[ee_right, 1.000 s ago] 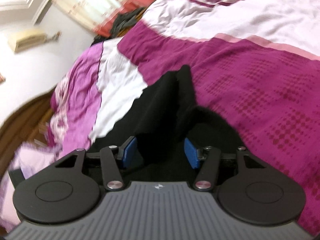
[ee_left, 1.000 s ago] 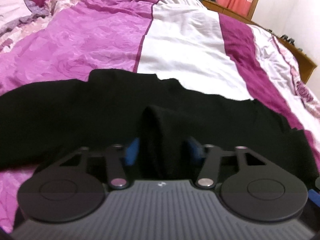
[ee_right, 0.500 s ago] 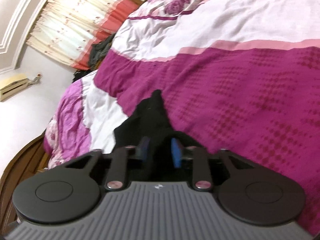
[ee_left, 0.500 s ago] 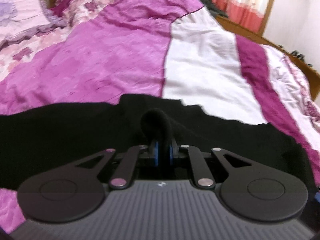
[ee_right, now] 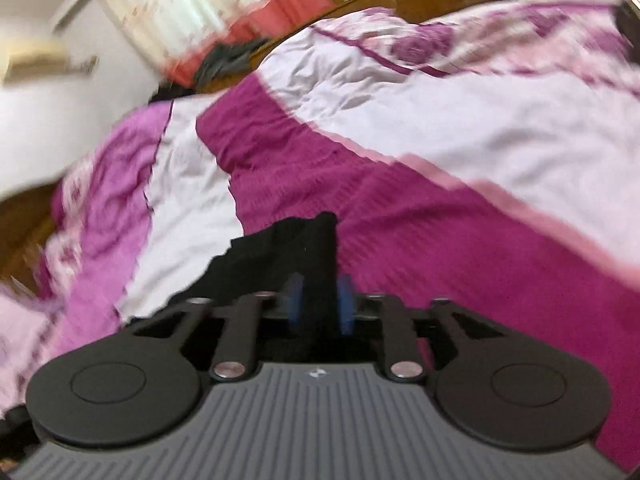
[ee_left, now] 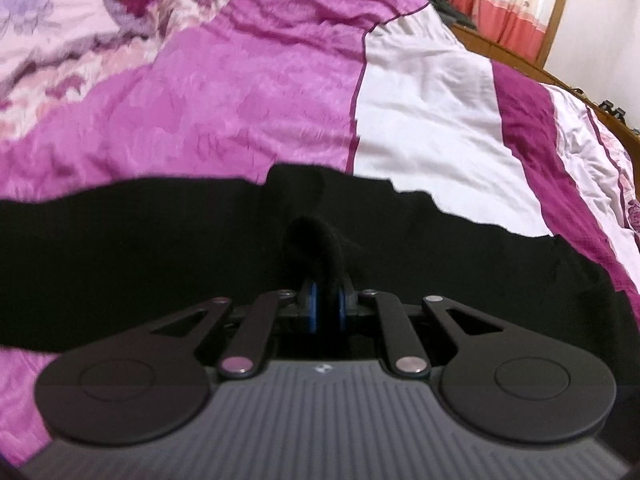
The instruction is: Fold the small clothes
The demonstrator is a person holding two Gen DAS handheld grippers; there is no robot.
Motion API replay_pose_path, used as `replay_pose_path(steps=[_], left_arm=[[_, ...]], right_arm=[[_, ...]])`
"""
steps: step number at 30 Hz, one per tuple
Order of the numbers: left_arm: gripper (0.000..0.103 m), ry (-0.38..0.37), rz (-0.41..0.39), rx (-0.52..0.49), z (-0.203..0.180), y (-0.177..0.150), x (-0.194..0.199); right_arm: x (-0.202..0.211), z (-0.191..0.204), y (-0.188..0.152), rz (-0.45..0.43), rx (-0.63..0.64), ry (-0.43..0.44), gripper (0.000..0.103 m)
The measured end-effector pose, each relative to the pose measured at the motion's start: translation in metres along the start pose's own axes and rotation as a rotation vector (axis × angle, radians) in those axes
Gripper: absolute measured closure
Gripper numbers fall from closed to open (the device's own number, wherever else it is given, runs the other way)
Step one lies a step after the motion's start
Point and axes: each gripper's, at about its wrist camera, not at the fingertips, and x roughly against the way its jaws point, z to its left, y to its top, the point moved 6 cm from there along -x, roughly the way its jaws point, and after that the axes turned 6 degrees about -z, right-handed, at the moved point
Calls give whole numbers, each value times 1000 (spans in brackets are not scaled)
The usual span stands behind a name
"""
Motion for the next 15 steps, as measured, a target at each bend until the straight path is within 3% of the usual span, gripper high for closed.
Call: replay_pose_path(steps=[1, 4, 10, 12, 13, 15], left_arm=[[91, -2, 1, 4, 1, -1, 0], [90, -6, 1, -11, 1, -2, -1], [89, -23, 2, -30, -1, -1, -2], [89, -29, 1, -35, -1, -2, -3], [89, -31, -3, -42, -2, -2, -3], [89, -36, -17, -55, -3, -2, -1]], right_arm=[[-8, 1, 4, -7, 22, 2, 41], [-36, 1, 15, 10, 41, 13, 40], [-91, -5, 15, 111, -45, 64, 43], [-95, 0, 15, 105, -16, 80, 64], [-94, 3, 15, 99, -1, 86, 92], [-81, 9, 21, 9, 44, 90, 97]])
